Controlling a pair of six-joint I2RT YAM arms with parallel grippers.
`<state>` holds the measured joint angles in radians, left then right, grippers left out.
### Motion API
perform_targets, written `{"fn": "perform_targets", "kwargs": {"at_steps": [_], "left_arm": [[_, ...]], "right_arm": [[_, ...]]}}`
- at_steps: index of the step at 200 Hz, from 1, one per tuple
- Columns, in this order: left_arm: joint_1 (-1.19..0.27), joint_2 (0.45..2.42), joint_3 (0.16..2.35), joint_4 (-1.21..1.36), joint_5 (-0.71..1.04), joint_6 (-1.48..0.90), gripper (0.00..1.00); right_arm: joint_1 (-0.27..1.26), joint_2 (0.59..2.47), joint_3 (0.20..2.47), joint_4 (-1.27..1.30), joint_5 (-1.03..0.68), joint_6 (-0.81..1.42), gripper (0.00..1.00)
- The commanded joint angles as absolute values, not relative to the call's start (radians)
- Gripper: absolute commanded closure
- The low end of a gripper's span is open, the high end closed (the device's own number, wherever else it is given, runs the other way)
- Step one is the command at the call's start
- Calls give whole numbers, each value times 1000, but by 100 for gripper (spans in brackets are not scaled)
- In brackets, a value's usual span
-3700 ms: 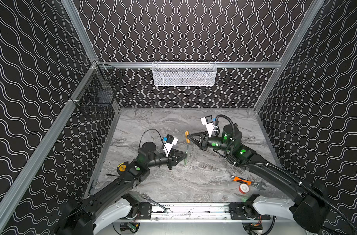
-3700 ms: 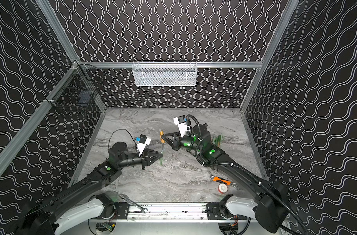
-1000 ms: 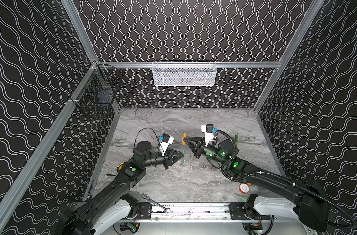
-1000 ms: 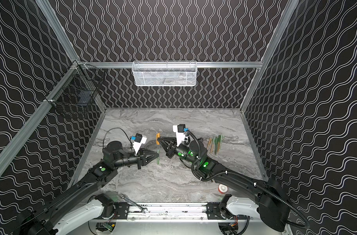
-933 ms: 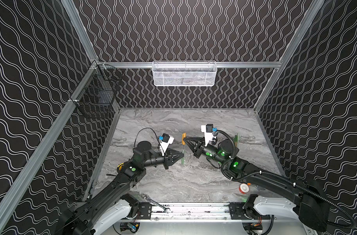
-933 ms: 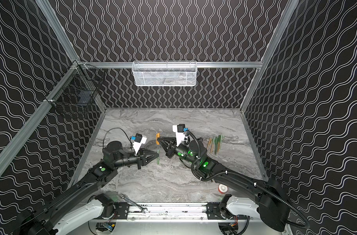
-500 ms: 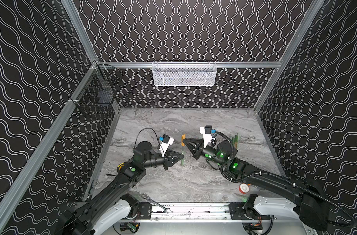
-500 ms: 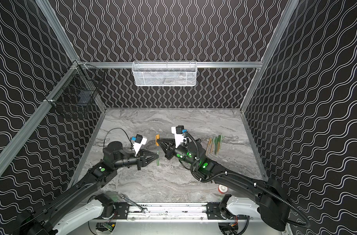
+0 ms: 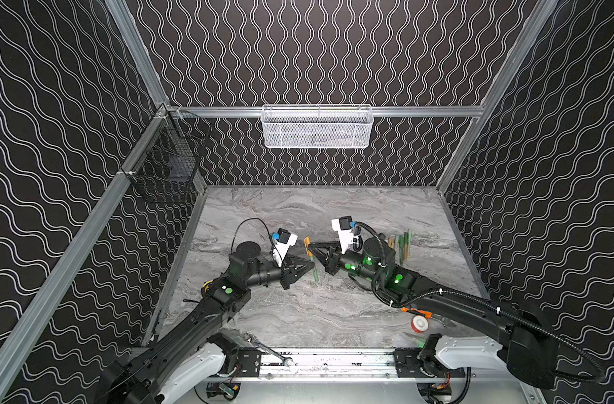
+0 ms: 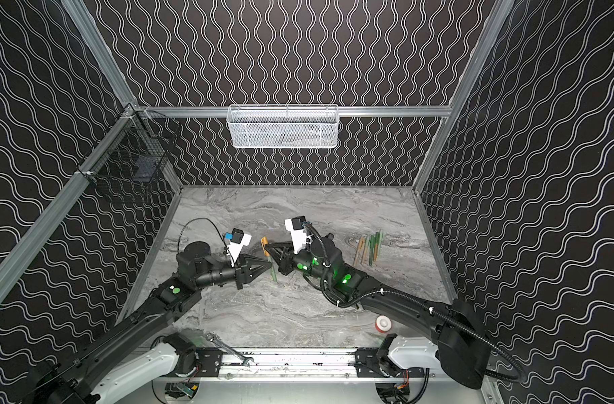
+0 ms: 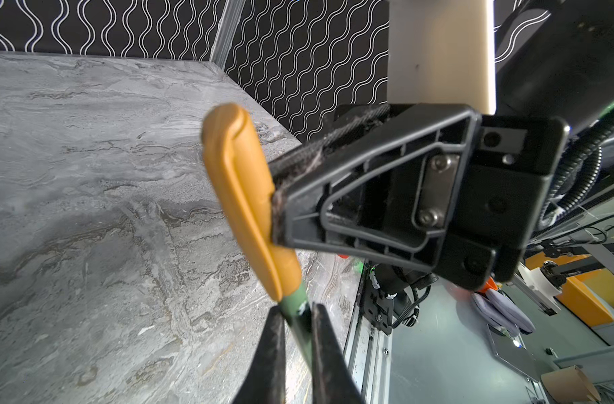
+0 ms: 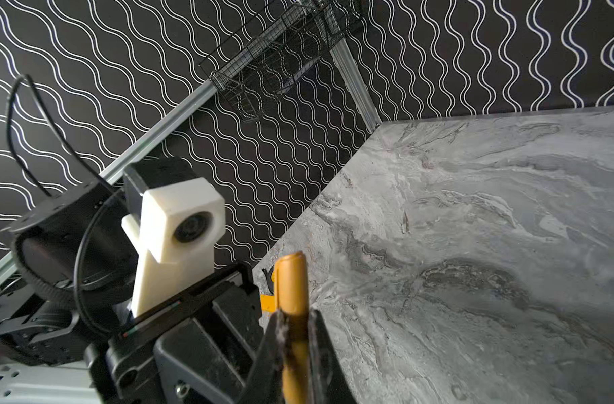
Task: Insert the pens into the pen caps
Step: 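Open the left gripper releasing the capped pen while right holds it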
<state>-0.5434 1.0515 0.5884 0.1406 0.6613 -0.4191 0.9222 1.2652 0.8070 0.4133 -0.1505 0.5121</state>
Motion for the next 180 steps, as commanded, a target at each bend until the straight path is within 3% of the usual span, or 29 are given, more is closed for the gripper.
{"fn": "perform_targets", "kwargs": {"at_steps": [1, 96, 180], "left_arm": [[-540, 1046, 610, 348, 639, -393, 87], [-539, 1079, 638, 347, 683, -380, 87], [-550, 1115, 642, 393, 793, -401, 87]], "right_arm": [[927, 1265, 776, 200, -186, 553, 89], [924, 1172, 719, 208, -223, 550, 88], [787, 1072, 762, 116, -353, 501, 70]]}}
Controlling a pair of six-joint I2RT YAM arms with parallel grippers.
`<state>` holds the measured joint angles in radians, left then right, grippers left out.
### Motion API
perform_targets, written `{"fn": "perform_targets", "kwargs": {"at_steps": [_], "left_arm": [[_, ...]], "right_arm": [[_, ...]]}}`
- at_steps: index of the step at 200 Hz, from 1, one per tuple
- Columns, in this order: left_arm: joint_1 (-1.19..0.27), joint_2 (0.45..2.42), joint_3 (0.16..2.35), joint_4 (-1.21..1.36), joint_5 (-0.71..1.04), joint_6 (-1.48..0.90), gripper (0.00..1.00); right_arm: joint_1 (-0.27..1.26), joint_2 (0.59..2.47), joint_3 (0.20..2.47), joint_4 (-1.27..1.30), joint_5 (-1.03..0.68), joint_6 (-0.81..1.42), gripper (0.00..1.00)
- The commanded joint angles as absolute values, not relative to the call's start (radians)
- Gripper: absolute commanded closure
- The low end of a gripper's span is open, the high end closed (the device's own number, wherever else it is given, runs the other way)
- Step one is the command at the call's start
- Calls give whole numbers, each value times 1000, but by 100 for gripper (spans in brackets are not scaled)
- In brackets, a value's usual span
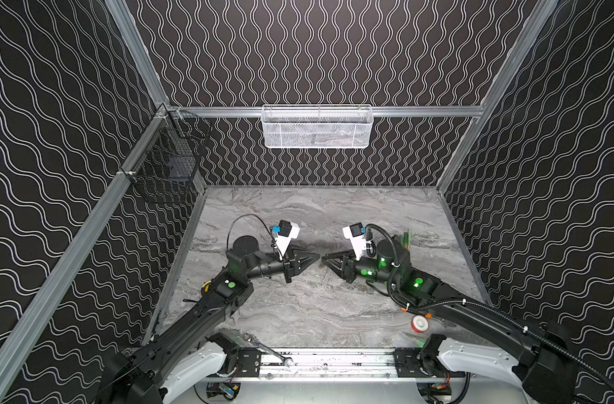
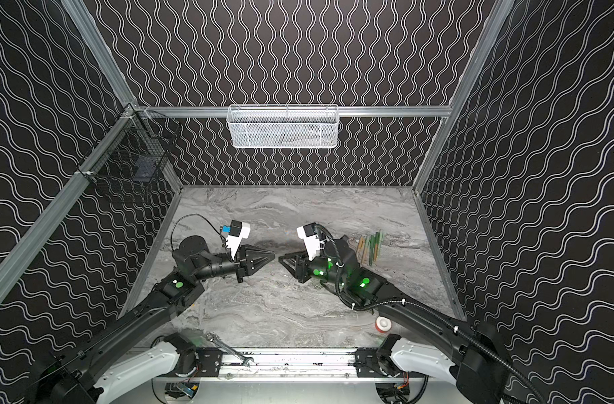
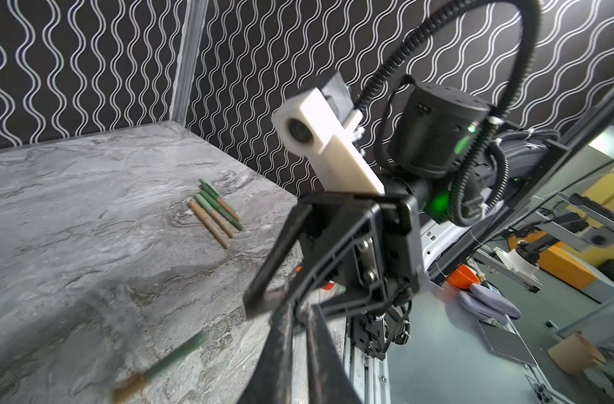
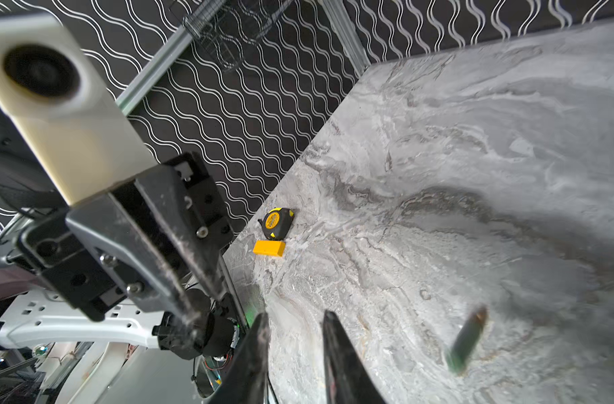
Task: Insert the pens into the pen caps
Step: 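Open the left gripper releasing the capped pen while right holds it, then carry the capped pen with right gripper to the pen row while left withdraws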
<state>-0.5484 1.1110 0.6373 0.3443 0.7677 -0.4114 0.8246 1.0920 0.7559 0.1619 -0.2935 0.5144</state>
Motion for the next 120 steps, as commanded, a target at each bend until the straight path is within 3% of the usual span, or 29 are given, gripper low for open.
{"fn": "perform_targets", "kwargs": {"at_steps": [1, 62, 90, 120], "left_arm": [[-549, 1115, 642, 394, 794, -402, 87], [-550, 1111, 653, 290, 693, -370, 82], [-549, 1177, 672, 229, 637, -372, 57], [-547, 1280, 718, 155, 597, -373, 51]], "right_arm": [[785, 1071, 762, 114, -353, 500, 70], [709, 1061, 747, -28, -287, 484, 60], [655, 1114, 736, -67, -301, 490, 52], [640, 1212, 755, -144, -287, 423, 49]]}}
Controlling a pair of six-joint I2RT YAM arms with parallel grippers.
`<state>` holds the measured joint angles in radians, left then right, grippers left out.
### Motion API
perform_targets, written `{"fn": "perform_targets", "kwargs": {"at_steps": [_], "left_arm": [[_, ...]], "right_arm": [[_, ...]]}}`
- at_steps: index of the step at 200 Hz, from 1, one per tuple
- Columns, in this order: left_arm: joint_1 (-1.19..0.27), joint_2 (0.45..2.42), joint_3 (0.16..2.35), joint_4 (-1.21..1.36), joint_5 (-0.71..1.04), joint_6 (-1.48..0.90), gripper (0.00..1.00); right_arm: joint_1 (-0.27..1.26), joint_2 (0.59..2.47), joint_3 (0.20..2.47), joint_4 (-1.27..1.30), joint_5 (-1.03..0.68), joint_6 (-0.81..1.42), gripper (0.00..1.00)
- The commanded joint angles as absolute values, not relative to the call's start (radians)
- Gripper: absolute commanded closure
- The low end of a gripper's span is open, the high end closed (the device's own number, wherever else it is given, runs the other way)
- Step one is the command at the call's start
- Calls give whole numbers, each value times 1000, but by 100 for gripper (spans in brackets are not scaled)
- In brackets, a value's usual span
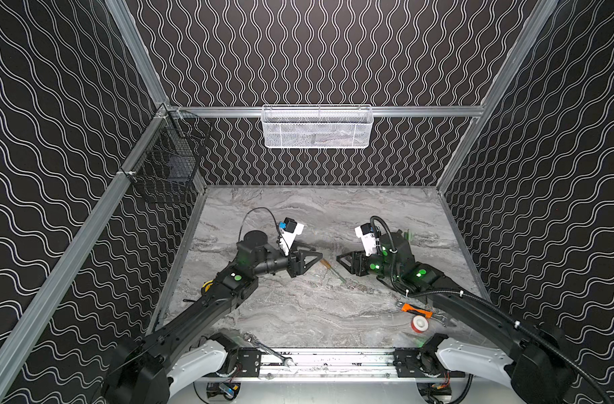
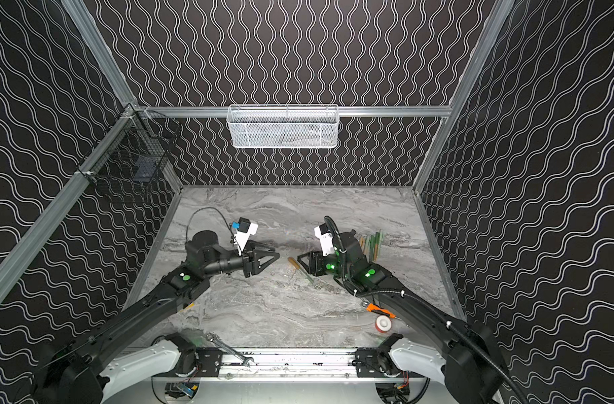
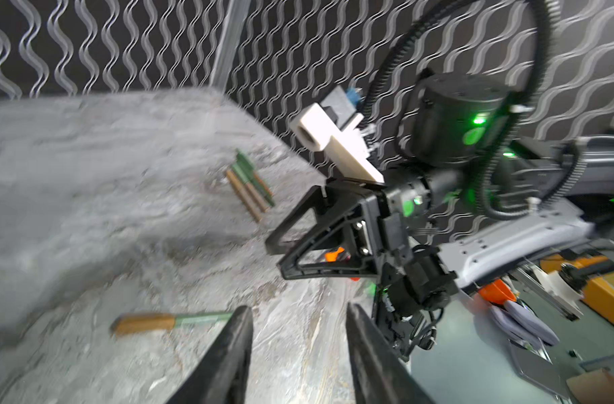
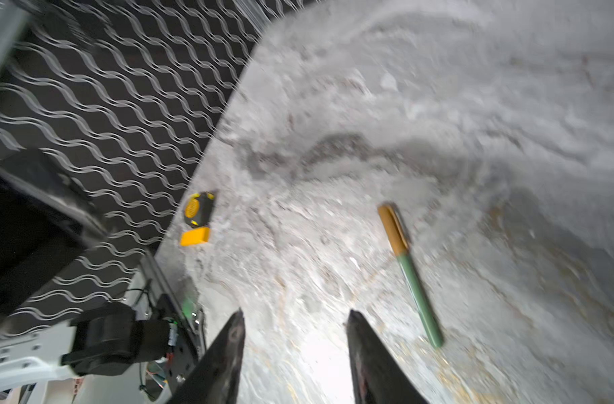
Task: Insert the pens into the pen caps
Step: 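Carry the capped pen with right gripper to the pen row while left withdraws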
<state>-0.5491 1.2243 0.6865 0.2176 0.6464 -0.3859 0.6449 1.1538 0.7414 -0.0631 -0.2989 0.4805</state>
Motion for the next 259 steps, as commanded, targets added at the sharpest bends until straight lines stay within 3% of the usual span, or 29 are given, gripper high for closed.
{"fn": "perform_targets", "kwargs": {"at_steps": [1, 15, 68, 118, 146, 153, 157, 259], "left_arm": [[-546, 1283, 718, 153, 596, -373, 51], [-544, 1305, 728, 146, 575, -381, 49], [-503, 1267, 699, 119, 517, -406, 20], [-469, 1173, 672, 23, 531, -406, 18], [-458, 1113, 664, -15, 517, -408, 16], [-456, 1097, 666, -28, 511, -405, 4], [-456, 1090, 668, -37, 509, -403, 2], [-454, 935, 782, -333, 437, -288, 1]], "right_arm": [[640, 1215, 756, -148, -287, 418, 49], [640, 1274, 767, -189, -270, 379, 47], [641, 1475, 825, -218, -220, 280, 37], [685, 1663, 945, -299, -79, 193, 36], [711, 1727, 990, -326, -5, 171, 41], [715, 1739, 991, -331, 10, 170, 43], [718, 1746, 990, -333, 20, 170, 44], [765, 1816, 1042, -384, 134, 157, 76]]}}
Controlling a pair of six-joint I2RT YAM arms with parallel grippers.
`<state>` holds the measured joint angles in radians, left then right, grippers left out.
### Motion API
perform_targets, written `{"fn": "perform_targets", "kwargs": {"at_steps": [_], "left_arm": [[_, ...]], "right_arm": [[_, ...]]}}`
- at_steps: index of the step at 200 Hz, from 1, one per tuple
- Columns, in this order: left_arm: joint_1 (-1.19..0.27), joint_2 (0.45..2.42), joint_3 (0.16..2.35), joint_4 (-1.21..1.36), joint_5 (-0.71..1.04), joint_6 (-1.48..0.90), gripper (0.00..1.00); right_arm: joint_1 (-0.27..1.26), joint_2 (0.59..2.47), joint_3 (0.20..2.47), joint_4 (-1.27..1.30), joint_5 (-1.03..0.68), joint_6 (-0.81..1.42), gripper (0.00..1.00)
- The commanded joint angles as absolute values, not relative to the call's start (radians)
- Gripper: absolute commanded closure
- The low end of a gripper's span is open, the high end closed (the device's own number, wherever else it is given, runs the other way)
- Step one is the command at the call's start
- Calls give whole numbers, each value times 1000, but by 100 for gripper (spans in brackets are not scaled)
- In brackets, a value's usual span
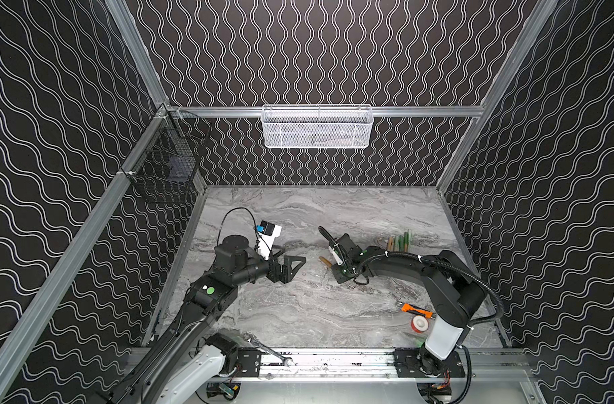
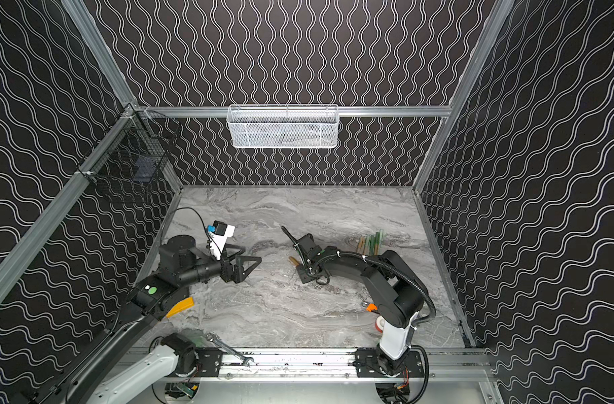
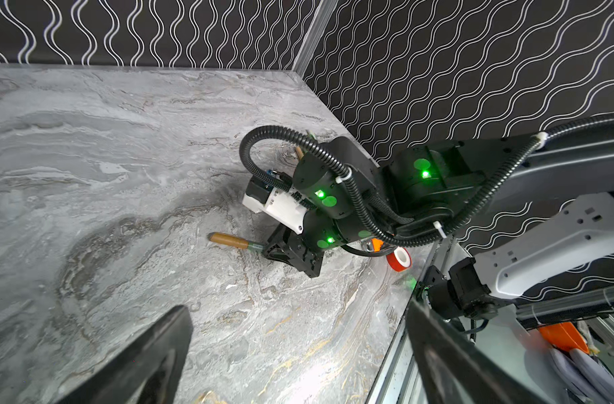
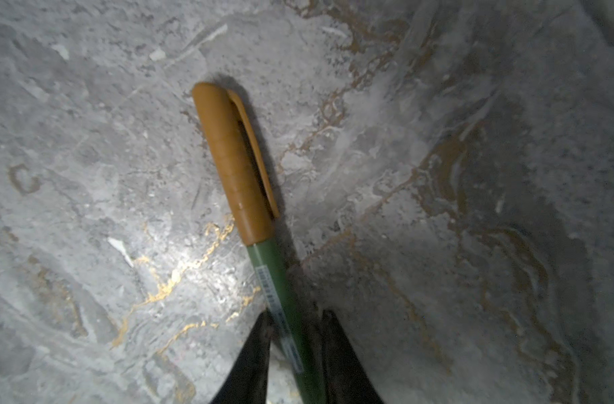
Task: Insert the pens into the pen caps
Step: 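Carry the capped pen with right gripper to the pen row while left withdraws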
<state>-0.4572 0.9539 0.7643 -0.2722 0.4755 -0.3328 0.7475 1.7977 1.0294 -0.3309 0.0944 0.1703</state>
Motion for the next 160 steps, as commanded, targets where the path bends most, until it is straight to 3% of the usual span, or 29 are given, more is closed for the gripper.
{"fn": "perform_targets", "kwargs": {"at_steps": [1, 40, 95, 160], "left_arm": [[-454, 935, 783, -337, 436, -286, 1], [-454, 911, 826, -415, 394, -244, 1], [-453, 866, 822, -441, 331, -233, 1], [-451, 876, 813, -436, 298, -238, 1]], "right_arm": [[765, 1817, 1044, -385, 136, 156, 76], [782, 1837, 1051, -399, 166, 163, 85], [749, 1825, 1078, -384, 154, 169, 88], [484, 1809, 1082, -374, 109, 184, 90]]}}
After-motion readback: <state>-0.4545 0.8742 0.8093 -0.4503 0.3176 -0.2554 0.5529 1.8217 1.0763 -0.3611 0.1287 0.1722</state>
